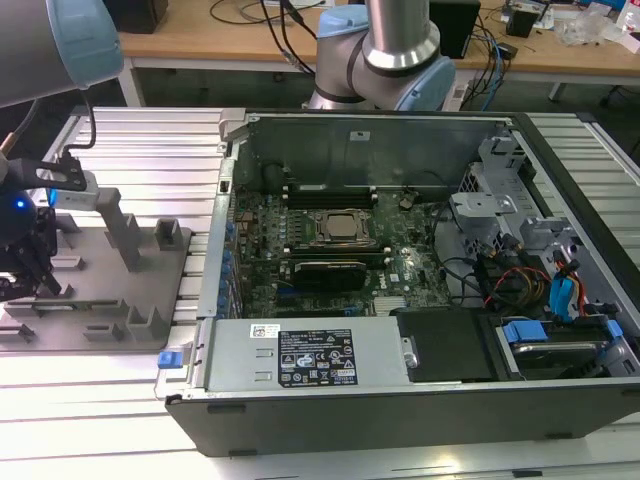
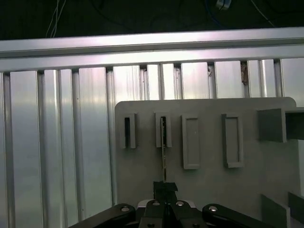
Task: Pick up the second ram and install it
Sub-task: 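Pick up the second ram and move it above second insertion slot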
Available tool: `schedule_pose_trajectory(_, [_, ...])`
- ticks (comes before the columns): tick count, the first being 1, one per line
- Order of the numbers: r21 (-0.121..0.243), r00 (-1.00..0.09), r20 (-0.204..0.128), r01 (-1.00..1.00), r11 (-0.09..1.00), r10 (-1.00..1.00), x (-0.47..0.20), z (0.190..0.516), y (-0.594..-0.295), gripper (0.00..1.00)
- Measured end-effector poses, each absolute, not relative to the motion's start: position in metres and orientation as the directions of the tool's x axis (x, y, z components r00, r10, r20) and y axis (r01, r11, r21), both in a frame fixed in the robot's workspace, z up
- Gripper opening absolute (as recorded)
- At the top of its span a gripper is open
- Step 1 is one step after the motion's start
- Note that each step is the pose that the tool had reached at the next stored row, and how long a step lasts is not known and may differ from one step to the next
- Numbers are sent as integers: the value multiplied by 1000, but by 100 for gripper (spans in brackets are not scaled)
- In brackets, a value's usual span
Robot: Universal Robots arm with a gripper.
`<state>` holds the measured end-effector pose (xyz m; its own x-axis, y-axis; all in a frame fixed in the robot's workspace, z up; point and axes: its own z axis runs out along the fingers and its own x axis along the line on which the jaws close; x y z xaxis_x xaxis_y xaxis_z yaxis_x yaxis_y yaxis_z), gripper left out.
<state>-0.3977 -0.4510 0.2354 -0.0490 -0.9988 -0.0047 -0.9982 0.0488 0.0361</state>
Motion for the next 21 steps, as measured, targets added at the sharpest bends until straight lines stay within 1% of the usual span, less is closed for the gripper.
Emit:
schedule_pose_trajectory(5, [36, -48, -4, -998, 48, -999, -398, 235, -451, 9])
schedule_pose_trajectory(6, [36, -48, -5, -998, 48, -999, -398, 235, -451, 14])
schedule_pose_trajectory(7, [36, -48, -5, -998, 48, -999, -398, 235, -451, 27])
schedule_pose_trajectory(9, [36, -48, -4, -998, 47, -999, -398, 235, -451, 40])
schedule_pose_trajectory(13, [36, -46, -5, -998, 46, -999, -398, 235, -451, 40])
schedule_pose_trajectory(17, [31, -29, -5, -999, 29, -1000, -398, 227, -451, 40])
schedule_pose_trajectory(20, [30, 48, -5, -998, -48, -999, -404, 209, -447, 40])
schedule_pose_trajectory(21, [30, 50, -5, -998, -50, -999, -406, 208, -446, 40])
